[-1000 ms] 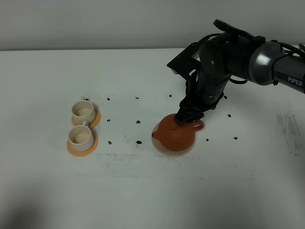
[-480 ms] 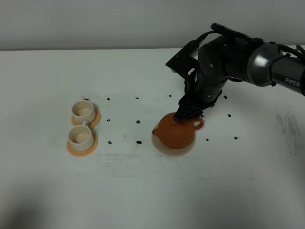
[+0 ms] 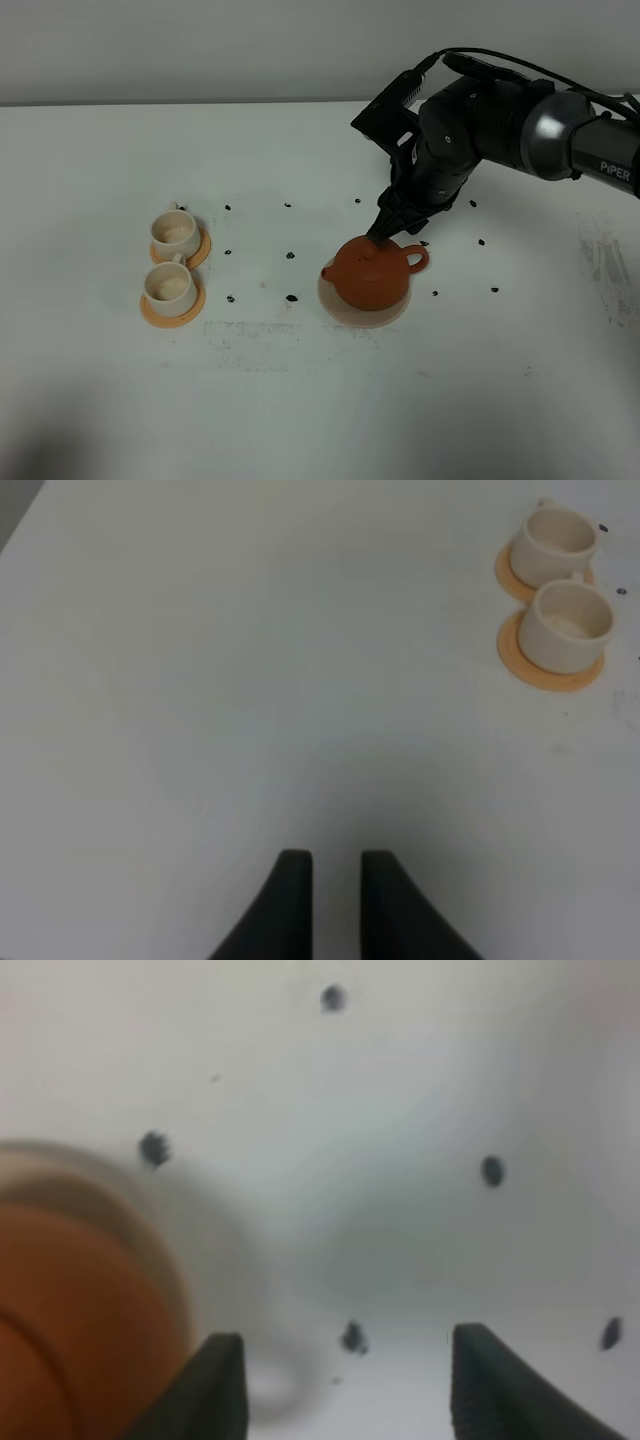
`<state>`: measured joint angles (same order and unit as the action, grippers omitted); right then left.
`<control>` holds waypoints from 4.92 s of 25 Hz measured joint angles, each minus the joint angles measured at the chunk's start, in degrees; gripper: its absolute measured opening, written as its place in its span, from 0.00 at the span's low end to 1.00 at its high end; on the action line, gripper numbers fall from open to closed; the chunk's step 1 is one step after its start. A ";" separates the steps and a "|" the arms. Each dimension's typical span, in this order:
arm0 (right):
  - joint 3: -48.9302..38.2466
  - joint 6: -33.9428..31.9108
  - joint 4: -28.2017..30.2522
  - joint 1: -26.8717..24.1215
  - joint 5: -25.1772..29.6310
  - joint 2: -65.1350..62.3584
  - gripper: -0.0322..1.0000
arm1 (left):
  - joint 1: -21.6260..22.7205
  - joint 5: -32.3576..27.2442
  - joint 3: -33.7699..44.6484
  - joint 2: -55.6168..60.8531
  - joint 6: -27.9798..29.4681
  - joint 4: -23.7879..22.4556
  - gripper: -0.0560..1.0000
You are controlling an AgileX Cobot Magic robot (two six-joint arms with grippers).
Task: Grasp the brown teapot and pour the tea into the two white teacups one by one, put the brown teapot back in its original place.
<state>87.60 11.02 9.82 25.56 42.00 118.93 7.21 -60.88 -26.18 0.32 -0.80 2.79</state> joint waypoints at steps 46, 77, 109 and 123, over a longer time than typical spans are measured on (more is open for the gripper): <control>-24.00 13.81 -1.72 -4.76 -22.82 -8.43 0.37 | 0.00 0.00 0.00 0.00 -0.06 0.00 0.16; -24.00 24.20 -5.77 -3.42 -24.83 -8.68 0.35 | 0.00 0.00 0.00 0.00 0.01 0.00 0.16; -24.00 44.15 -28.45 -2.85 -18.53 -10.96 0.35 | 0.00 0.00 0.00 0.00 -0.06 0.00 0.16; -24.00 44.82 -30.92 -4.41 -16.71 -10.91 0.35 | 0.00 0.00 0.00 0.00 -0.06 0.00 0.16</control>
<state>63.60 55.84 -21.10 21.14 25.29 108.01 7.21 -60.88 -26.18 0.32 -0.86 2.79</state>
